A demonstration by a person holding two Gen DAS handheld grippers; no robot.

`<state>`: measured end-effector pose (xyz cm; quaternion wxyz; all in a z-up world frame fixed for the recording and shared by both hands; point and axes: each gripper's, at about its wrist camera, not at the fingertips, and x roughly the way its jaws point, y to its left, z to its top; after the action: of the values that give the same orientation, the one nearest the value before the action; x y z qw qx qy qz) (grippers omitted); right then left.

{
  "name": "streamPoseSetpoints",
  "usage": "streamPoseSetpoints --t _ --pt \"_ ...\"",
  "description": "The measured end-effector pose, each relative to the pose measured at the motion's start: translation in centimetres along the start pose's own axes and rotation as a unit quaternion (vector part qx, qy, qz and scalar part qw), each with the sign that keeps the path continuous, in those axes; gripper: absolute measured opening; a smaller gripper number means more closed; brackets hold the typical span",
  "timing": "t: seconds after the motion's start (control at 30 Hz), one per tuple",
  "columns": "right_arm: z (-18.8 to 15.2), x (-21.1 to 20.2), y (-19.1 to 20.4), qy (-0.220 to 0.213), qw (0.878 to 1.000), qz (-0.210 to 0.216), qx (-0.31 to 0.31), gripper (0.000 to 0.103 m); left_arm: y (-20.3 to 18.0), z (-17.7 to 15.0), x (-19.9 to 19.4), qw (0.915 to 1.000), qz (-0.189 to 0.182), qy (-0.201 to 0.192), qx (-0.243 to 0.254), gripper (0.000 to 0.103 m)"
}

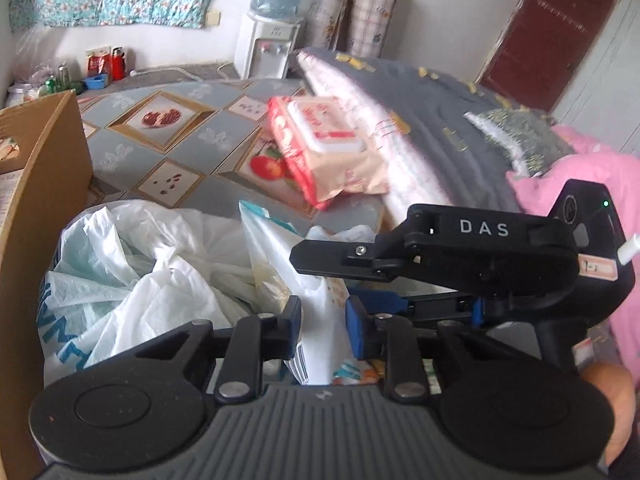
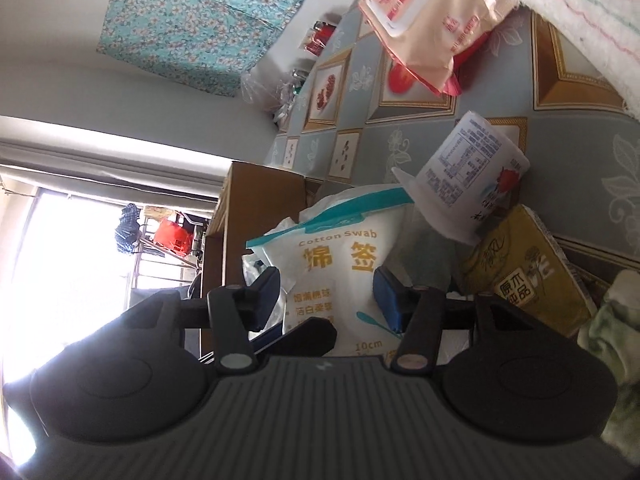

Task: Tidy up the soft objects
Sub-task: 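Lift the cotton-swab bag with the right tool and carry it over the box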

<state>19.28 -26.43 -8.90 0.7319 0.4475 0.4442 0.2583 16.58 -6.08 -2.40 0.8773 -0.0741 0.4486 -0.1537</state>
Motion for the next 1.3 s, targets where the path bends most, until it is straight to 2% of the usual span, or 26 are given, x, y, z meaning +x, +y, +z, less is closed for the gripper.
streamPoseSetpoints --t 0.2,0.37,0.6,0.7,0.8,0.97,1.07,1.13,1.2,1.23,1.3 --pt "-1.8 -2.9 4.8 -0.020 0.998 0.008 -0.054 0.053 -0.7 -0.9 -4.6 0.9983 -0.028 -0.051 -0.001 0.021" --pt "-3.8 -2.5 10.5 -0.012 0.993 0.035 -0.114 0.053 0.7 -1.9 -10.2 0.9933 -0.018 -0.114 -0.002 0.021" --pt "-6.9 5.3 18.0 0.054 0.981 0.082 -0.165 0.054 6.8 -2.8 -17.4 0.9810 0.039 -0.188 -0.028 0.020" --pt "-7.5 9.1 20.0 0.075 0.978 0.092 -0.169 0.054 9.9 -2.7 -18.8 0.9762 0.069 -0.201 -0.045 0.019" --pt "-7.4 12.4 21.5 0.086 0.978 0.081 -0.172 0.054 13.3 -2.3 -19.0 0.9730 0.080 -0.206 -0.067 0.019" --pt "-6.4 15.3 22.0 0.077 0.978 0.046 -0.187 0.054 18.7 -0.9 -17.1 0.9734 0.065 -0.194 -0.103 0.017" --pt "-5.1 15.2 20.5 0.074 0.982 0.044 -0.166 0.054 22.0 -1.0 -14.0 0.9740 0.098 -0.165 -0.120 0.019" --pt "-4.2 14.4 19.2 0.069 0.984 0.035 -0.158 0.054 24.5 -0.7 -10.6 0.9806 0.126 -0.085 -0.124 0.019" --pt "-3.6 13.6 18.1 0.062 0.986 0.027 -0.153 0.054 26.5 -1.2 -7.7 0.9811 0.126 -0.017 -0.146 0.018" --pt "-3.2 13.3 17.6 0.058 0.987 0.024 -0.150 0.054 27.3 -1.4 -6.9 0.9798 0.122 0.003 -0.159 0.016" --pt "-2.7 12.5 16.6 0.051 0.988 0.019 -0.143 0.055 28.2 -1.7 -6.3 0.9783 0.111 0.016 -0.174 0.013"
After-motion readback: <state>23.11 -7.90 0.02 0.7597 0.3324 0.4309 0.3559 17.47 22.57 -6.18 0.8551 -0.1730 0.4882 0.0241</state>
